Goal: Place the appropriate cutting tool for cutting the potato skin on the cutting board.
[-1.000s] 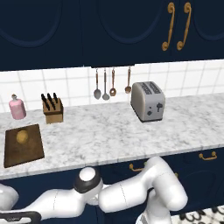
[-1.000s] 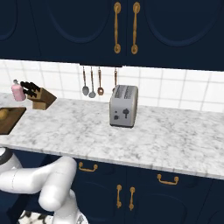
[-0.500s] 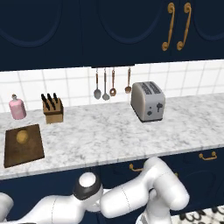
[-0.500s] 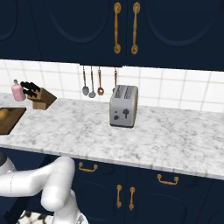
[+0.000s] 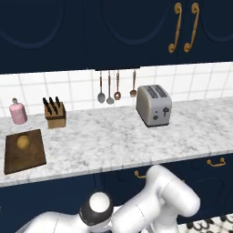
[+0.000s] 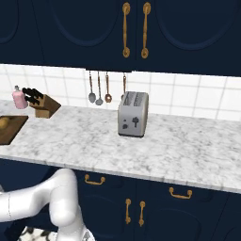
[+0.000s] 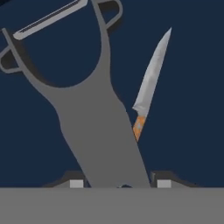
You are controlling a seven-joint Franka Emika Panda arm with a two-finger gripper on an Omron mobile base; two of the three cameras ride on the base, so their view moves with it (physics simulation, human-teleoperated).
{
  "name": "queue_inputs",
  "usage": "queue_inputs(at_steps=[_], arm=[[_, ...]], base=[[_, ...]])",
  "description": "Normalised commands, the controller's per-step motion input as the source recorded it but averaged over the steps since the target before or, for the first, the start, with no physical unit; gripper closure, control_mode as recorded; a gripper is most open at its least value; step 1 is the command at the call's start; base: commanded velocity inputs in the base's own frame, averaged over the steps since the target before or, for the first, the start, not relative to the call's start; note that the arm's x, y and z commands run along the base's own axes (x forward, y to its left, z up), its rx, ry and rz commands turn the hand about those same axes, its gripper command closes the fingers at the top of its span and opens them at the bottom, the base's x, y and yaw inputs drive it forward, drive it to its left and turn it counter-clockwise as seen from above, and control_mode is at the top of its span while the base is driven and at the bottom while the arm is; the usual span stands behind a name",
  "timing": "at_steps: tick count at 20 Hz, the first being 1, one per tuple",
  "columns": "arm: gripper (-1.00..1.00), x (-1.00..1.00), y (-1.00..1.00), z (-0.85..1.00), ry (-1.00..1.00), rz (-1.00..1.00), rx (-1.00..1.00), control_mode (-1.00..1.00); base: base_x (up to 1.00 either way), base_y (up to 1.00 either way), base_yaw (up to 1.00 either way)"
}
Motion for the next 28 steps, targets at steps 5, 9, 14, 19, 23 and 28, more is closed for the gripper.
queue_inputs(at_steps=[5, 9, 14, 19, 23, 28], arm=[[1.00, -0.38, 0.00, 1.00, 0.00, -0.02, -0.03, -1.00], [1.00, -0.44, -0.01, 1.00, 0.00, -0.01, -0.03, -1.00], [1.00, -0.24, -0.11, 1.00, 0.00, -0.09, -0.10, -1.00], [1.00, 0.01, -0.14, 1.00, 0.00, -0.15, -0.11, -1.00], [1.00, 0.30, -0.10, 1.00, 0.00, -0.19, -0.11, -1.00], [1.00, 0.62, -0.14, 0.77, 0.01, -0.19, -0.06, -1.00]], base=[[0.00, 0.00, 0.00], [0.00, 0.00, 0.00], [0.00, 0.00, 0.00], [0.00, 0.00, 0.00], [0.00, 0.00, 0.00], [0.00, 0.00, 0.00]])
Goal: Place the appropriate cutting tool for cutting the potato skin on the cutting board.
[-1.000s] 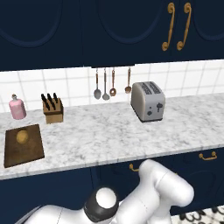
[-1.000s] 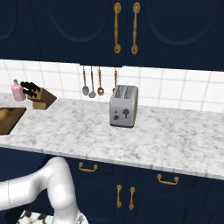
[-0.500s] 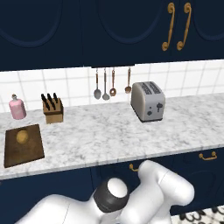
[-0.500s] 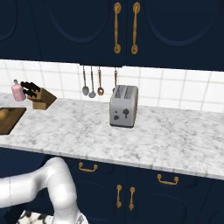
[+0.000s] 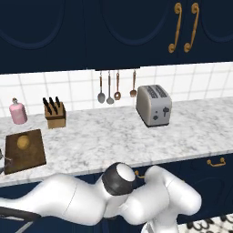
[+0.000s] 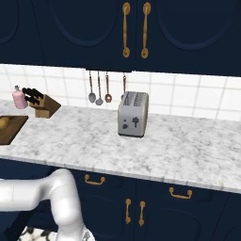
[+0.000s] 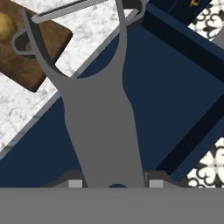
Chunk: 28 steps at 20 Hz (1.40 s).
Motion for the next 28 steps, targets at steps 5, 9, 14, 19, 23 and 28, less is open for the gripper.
queue_inputs(at_steps=[5, 9, 14, 19, 23, 28], arm=[[1.00, 0.86, -0.26, 0.25, 0.04, -0.12, 0.00, -1.00], [1.00, 0.89, -0.28, 0.00, 0.09, -0.07, 0.02, -1.00], [1.00, 0.64, -0.18, -0.05, 0.01, -0.05, 0.03, -1.00], [1.00, 0.48, -0.15, -0.37, 0.00, -0.03, 0.00, -1.00], [1.00, 0.38, -0.03, -0.55, 0.02, 0.00, 0.00, -1.00], [1.00, 0.48, 0.00, -0.58, 0.11, 0.00, 0.00, -1.00]], base=[[0.00, 0.00, 0.00], [0.00, 0.00, 0.00], [0.00, 0.00, 0.00], [0.00, 0.00, 0.00], [0.00, 0.00, 0.00], [0.00, 0.00, 0.00]])
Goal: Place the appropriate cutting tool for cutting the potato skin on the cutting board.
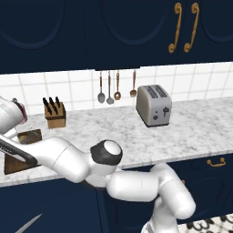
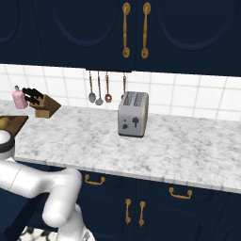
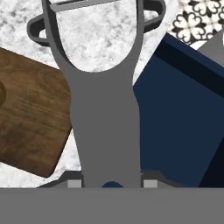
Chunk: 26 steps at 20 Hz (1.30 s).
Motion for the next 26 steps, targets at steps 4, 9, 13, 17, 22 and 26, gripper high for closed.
queue_inputs(at_steps=[4, 9, 13, 17, 22, 26], arm=[[1.00, 0.42, 0.00, -0.63, 0.11, 0.00, 0.00, -1.00], [1.00, 0.30, 0.00, -0.45, 0.00, 0.00, 0.00, -1.00], [1.00, 0.35, 0.10, -0.48, 0.00, 0.00, 0.00, -1.00], [1.00, 0.33, 0.11, -0.48, 0.00, 0.00, 0.00, -1.00], [1.00, 0.29, 0.13, -0.45, 0.00, 0.00, 0.00, -1.00], [-1.00, 0.25, 0.09, -0.44, 0.00, 0.00, 0.00, -1.00]], base=[[0.00, 0.00, 0.00], [0.00, 0.00, 0.00], [0.00, 0.00, 0.00], [0.00, 0.00, 0.00], [0.00, 0.00, 0.00], [0.00, 0.00, 0.00]])
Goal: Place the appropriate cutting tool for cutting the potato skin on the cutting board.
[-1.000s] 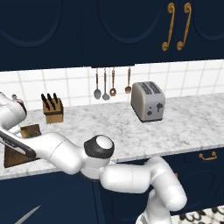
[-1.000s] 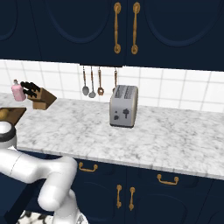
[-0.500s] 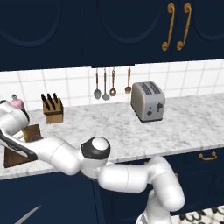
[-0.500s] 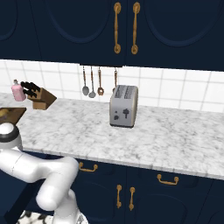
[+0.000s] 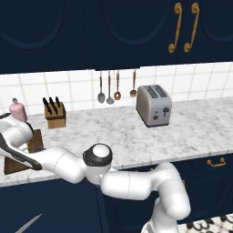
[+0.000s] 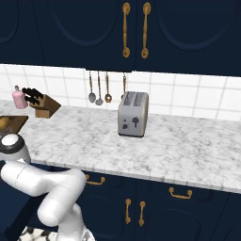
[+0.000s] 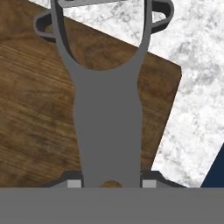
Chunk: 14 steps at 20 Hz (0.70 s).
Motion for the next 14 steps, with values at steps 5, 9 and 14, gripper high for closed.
queue_inputs(at_steps=[5, 9, 14], arm=[[-1.00, -0.05, -0.02, -0.03, -0.01, 0.00, 0.00, -1.00], [-1.00, -0.14, -0.30, 0.22, -0.01, 0.00, 0.04, -1.00], [-1.00, -0.24, -0.54, 0.17, -0.05, -0.04, 0.13, -1.00]], base=[[0.00, 0.00, 0.00], [0.00, 0.00, 0.00], [0.00, 0.00, 0.00]])
